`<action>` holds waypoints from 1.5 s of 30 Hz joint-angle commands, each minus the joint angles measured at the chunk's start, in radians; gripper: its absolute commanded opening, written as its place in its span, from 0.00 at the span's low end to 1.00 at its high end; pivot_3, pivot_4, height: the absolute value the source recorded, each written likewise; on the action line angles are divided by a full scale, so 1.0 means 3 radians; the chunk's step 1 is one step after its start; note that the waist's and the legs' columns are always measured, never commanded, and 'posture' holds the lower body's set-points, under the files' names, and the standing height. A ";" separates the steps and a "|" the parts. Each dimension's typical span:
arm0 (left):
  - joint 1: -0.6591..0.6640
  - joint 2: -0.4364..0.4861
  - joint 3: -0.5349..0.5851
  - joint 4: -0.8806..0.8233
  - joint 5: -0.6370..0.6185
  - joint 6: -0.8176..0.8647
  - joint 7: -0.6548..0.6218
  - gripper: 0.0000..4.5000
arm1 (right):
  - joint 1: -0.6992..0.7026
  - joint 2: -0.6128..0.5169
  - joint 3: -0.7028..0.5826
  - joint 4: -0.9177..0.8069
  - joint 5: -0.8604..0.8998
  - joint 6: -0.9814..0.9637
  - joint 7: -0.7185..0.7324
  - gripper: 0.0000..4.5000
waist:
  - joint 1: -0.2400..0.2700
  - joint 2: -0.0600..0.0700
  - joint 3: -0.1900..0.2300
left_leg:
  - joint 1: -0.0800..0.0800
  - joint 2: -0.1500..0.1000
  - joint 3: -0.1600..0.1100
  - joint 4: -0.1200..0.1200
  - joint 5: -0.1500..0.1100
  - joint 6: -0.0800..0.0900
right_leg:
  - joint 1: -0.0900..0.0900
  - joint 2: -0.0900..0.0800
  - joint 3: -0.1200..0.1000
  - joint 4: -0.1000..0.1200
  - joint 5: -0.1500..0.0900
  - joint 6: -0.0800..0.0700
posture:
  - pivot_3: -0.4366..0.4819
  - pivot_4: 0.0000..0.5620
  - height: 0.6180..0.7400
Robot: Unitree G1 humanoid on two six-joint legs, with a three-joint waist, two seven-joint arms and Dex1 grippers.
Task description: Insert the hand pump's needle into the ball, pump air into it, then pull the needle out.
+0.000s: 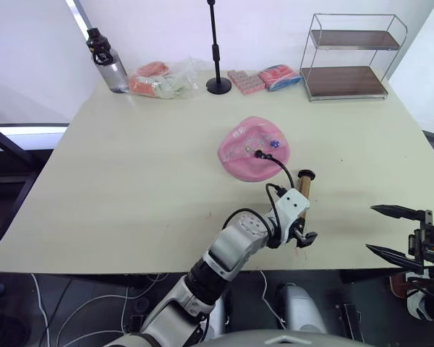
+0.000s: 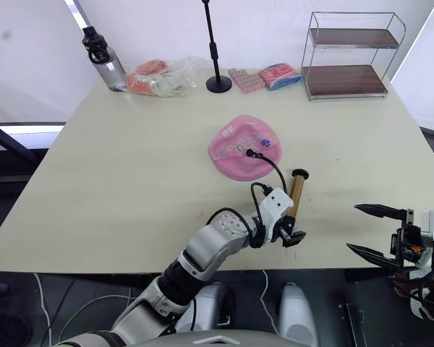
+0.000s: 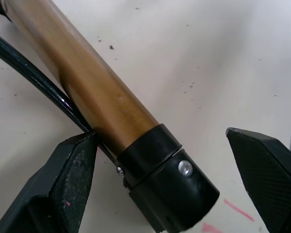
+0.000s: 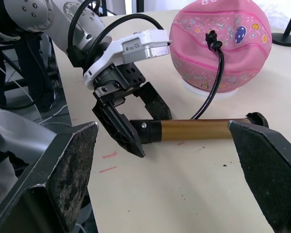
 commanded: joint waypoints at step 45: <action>0.0803 0.1087 0.0947 -0.0531 -0.0576 -0.1993 -0.1468 0.25 | -0.0401 0.1130 0.0191 -0.1703 0.1398 0.2222 -0.3320 1.00 | -0.0005 0.0006 -0.0001 | -0.0007 0.0009 0.0000 -0.0001 0.0000 -0.0001 | -0.0005 -0.0019 -0.0013 0.0000 0.0001 -0.0002 | 0.48 0.27 1.00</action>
